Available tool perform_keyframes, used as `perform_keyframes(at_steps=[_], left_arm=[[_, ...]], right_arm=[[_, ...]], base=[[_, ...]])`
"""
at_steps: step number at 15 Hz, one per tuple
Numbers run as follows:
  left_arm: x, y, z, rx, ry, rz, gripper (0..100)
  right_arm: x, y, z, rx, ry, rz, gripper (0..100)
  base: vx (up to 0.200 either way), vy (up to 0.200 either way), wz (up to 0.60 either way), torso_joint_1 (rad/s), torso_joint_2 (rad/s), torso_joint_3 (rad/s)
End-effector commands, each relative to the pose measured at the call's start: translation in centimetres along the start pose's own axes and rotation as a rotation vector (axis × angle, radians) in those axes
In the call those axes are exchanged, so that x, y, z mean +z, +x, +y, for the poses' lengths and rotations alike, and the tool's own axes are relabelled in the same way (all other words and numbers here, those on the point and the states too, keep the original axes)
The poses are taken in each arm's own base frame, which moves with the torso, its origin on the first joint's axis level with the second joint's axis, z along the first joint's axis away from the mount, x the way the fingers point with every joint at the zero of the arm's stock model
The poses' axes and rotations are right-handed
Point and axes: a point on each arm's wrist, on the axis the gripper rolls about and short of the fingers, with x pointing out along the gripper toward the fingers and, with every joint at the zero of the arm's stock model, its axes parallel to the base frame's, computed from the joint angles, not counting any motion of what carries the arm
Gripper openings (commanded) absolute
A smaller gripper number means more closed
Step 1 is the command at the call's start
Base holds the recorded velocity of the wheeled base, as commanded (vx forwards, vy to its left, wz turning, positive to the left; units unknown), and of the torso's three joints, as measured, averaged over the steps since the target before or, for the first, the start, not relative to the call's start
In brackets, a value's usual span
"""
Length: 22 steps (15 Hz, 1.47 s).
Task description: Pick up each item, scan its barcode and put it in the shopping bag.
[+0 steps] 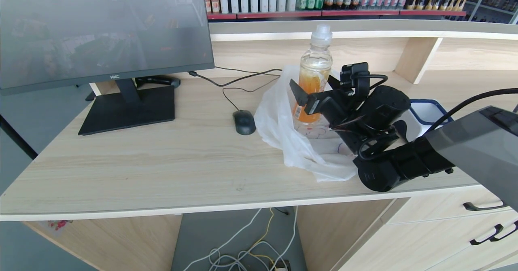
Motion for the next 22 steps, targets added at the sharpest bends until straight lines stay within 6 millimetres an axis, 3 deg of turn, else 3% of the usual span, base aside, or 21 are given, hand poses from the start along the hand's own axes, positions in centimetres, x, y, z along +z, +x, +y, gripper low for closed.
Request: perform_keyframes(at_steps=[1, 3, 7, 10, 14, 19, 22], left_arm=[[0.0, 0.0, 0.0, 0.000, 0.001, 0.000, 100], [0.0, 0.0, 0.0, 0.000, -0.001, 0.000, 100], [0.0, 0.0, 0.0, 0.000, 0.001, 0.000, 100], [0.0, 0.0, 0.0, 0.000, 0.001, 0.000, 100], [0.0, 0.0, 0.0, 0.000, 0.001, 0.000, 100], [0.0, 0.0, 0.0, 0.000, 0.007, 0.000, 100], [0.0, 0.0, 0.0, 0.000, 0.002, 0.000, 100]], right_arm=[[1.5, -0.3, 0.0, 0.004, -0.005, -0.036, 100], [2.6, -1.5, 0.4, 0.017, -0.002, -0.030, 100], [4.7, -6.0, 2.2, 0.067, -0.001, 0.003, 100], [4.2, -7.9, 2.3, 0.071, -0.001, 0.019, 100], [5.3, -11.4, 3.1, 0.107, 0.012, 0.082, 100], [6.5, -12.4, 5.3, 0.175, 0.071, 0.070, 100], [6.3, -12.3, 5.4, 0.178, 0.072, 0.072, 100]], base=[[0.000, 0.000, 0.00, 0.000, 0.00, 0.000], [0.000, 0.000, 0.00, 0.000, 0.00, 0.000], [0.000, 0.000, 0.00, 0.000, 0.00, 0.000], [0.000, 0.000, 0.00, 0.000, 0.00, 0.000], [0.000, 0.000, 0.00, 0.000, 0.00, 0.000], [0.000, 0.000, 0.00, 0.000, 0.00, 0.000], [0.000, 0.000, 0.00, 0.000, 0.00, 0.000]])
